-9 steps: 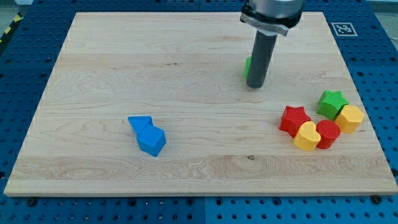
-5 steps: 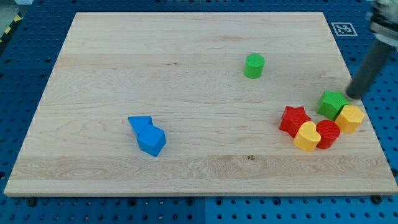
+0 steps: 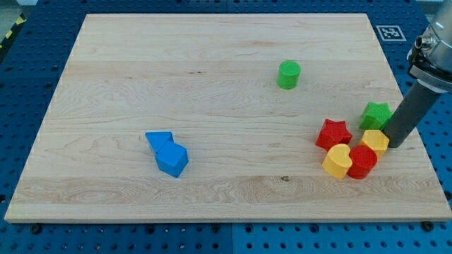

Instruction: Push the green star slightly up

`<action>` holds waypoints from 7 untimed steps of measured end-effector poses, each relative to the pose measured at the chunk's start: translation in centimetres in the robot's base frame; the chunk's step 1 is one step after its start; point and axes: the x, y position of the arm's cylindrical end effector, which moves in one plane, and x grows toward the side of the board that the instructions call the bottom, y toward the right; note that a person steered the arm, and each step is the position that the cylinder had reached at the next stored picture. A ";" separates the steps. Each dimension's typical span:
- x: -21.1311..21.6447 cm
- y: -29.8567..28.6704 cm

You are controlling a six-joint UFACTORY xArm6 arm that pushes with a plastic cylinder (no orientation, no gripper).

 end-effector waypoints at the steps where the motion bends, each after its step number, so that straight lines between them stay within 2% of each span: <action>1: -0.5 0.0; 3: -2.4 -0.7; 6: -9.3 -5.1; 7: -6.5 -2.8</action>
